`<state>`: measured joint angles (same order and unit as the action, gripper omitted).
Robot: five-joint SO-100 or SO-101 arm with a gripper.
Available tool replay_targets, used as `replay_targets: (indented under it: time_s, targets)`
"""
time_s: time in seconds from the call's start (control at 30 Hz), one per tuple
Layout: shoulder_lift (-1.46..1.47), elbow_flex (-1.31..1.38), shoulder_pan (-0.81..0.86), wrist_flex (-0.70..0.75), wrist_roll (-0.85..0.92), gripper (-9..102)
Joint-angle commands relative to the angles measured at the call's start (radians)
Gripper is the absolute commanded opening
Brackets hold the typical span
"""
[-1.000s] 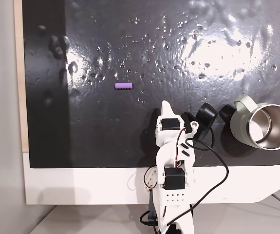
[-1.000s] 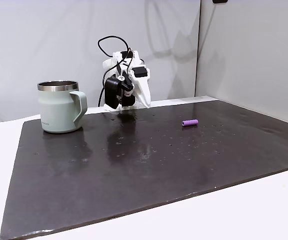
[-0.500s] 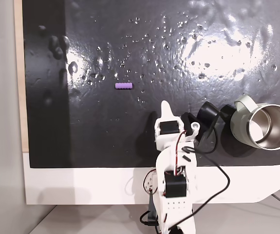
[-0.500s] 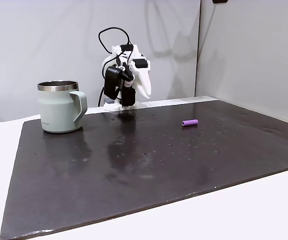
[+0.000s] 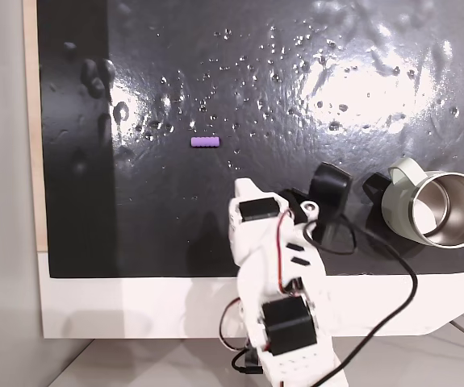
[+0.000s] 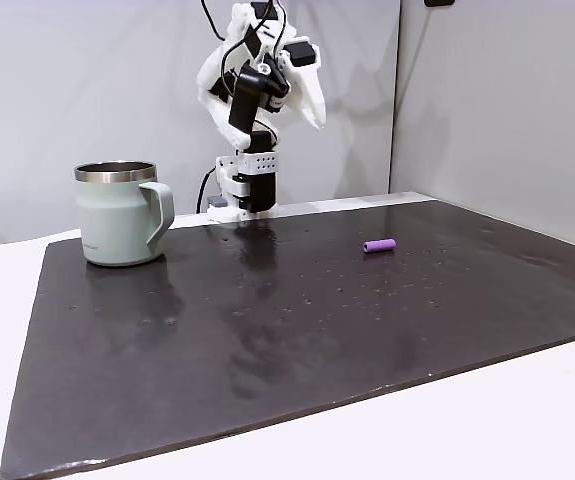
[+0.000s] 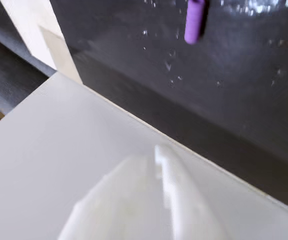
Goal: Grasp a pengrip and put it in the cup.
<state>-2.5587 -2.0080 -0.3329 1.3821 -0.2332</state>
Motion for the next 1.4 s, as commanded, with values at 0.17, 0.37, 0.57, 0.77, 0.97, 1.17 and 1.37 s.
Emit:
replay_targets:
  time_s: [0.17,0.37,0.57,0.77,0.97,1.17,1.37]
  targets:
    - [0.379,0.36,-0.11,0.097,-0.27,16]
    - [0.583,0.469,-0.109,0.081,-0.362,26]
    - [0.746,0.557,-0.115,0.08,-0.41,29]
    - [0.842,0.517,-0.143,0.069,-0.453,29]
    - [0.948,0.442,-0.138,-0.021,-0.491,29]
    - [1.049,0.423,-0.143,-0.107,-0.494,29]
    - [1.14,0.426,-0.135,-0.16,-0.482,29]
